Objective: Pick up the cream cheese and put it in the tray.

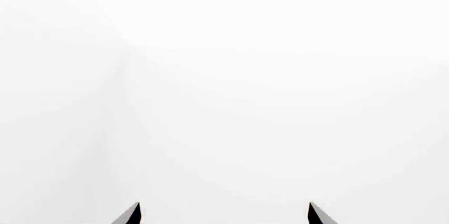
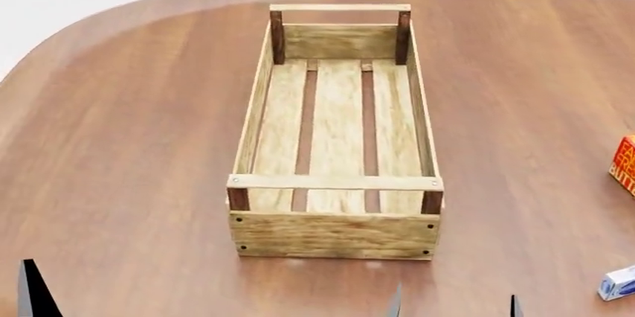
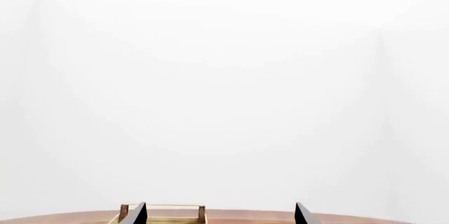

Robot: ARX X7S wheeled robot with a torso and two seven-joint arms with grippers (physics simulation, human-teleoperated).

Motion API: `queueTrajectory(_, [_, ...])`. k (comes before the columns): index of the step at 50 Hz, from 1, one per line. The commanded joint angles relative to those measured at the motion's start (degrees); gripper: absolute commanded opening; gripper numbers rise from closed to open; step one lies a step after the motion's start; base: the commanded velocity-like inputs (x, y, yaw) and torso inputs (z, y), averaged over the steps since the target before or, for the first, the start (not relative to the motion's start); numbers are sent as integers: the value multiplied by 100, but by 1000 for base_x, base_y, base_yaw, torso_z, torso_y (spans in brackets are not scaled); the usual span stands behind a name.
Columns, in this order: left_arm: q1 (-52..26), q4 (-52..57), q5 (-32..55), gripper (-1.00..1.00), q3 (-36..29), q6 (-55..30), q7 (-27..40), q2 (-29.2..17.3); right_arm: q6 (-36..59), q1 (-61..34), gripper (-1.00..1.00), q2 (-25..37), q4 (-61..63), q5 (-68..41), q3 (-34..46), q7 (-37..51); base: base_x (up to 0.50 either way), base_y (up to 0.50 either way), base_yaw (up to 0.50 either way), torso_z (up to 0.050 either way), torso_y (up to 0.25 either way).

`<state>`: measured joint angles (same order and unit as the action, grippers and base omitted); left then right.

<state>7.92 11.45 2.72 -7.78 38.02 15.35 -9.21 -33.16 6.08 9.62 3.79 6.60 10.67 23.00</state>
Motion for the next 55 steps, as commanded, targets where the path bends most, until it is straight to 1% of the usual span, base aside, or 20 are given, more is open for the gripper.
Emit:
queueTrajectory(1, [1,-39,-13,100,-54,44,47,-39,4,-5,100,50,-7,-89,43,29,117,262,0,0,0])
queueTrajectory(15, [17,-58,-23,100,-108,83,109,-80,42,10,100,141,62,-342,111,-13,127,44,0,0,0])
queueTrajectory(55, [-14,-80,-17,100,-238,125,255,-204,106,-36,100,194,35,-145,232,207,179,0,0,0,0])
